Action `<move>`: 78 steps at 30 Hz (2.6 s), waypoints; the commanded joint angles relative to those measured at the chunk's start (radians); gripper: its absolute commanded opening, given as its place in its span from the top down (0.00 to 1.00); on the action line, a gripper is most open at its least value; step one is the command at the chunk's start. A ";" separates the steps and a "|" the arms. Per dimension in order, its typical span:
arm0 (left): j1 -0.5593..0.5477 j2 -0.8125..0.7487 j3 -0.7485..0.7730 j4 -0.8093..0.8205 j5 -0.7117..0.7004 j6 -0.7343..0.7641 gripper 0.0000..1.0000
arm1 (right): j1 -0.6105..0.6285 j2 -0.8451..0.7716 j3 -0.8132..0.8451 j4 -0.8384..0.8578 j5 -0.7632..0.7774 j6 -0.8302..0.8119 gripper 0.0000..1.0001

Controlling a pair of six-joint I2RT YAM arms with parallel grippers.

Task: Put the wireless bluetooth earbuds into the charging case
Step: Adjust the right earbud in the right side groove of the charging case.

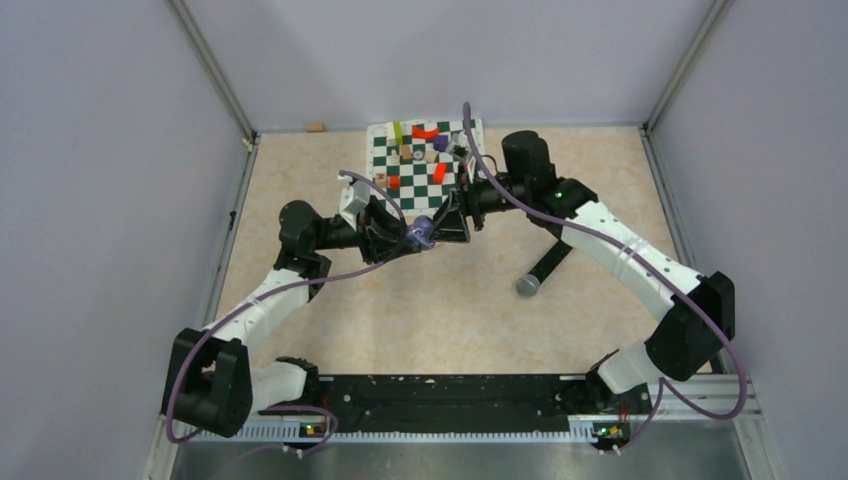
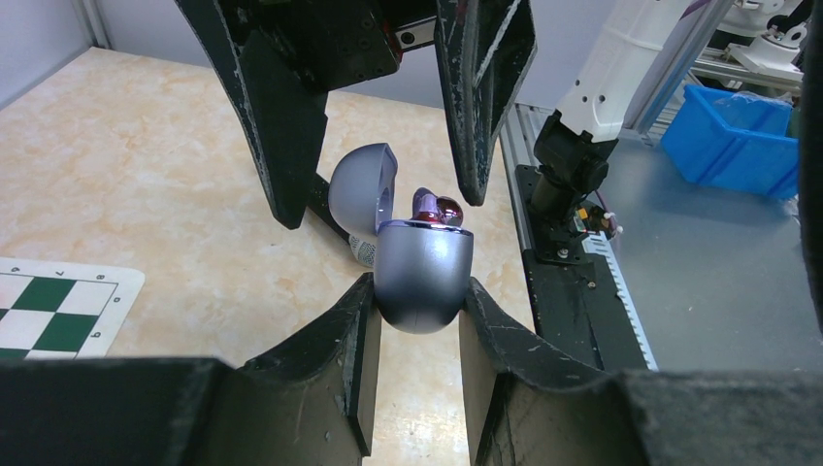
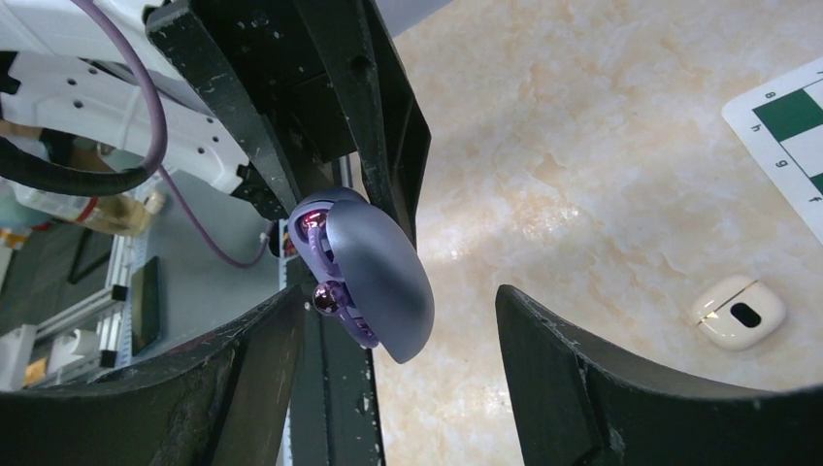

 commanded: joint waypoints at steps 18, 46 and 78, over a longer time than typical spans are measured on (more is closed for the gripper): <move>-0.002 -0.014 0.026 0.079 0.010 -0.018 1.00 | -0.026 0.032 -0.037 0.129 -0.065 0.124 0.27; -0.003 -0.015 0.026 0.077 0.009 -0.018 1.00 | -0.020 0.011 -0.056 0.177 -0.105 0.139 0.34; -0.002 -0.029 0.026 0.094 0.015 -0.028 1.00 | -0.073 -0.093 -0.052 0.149 -0.091 0.061 0.22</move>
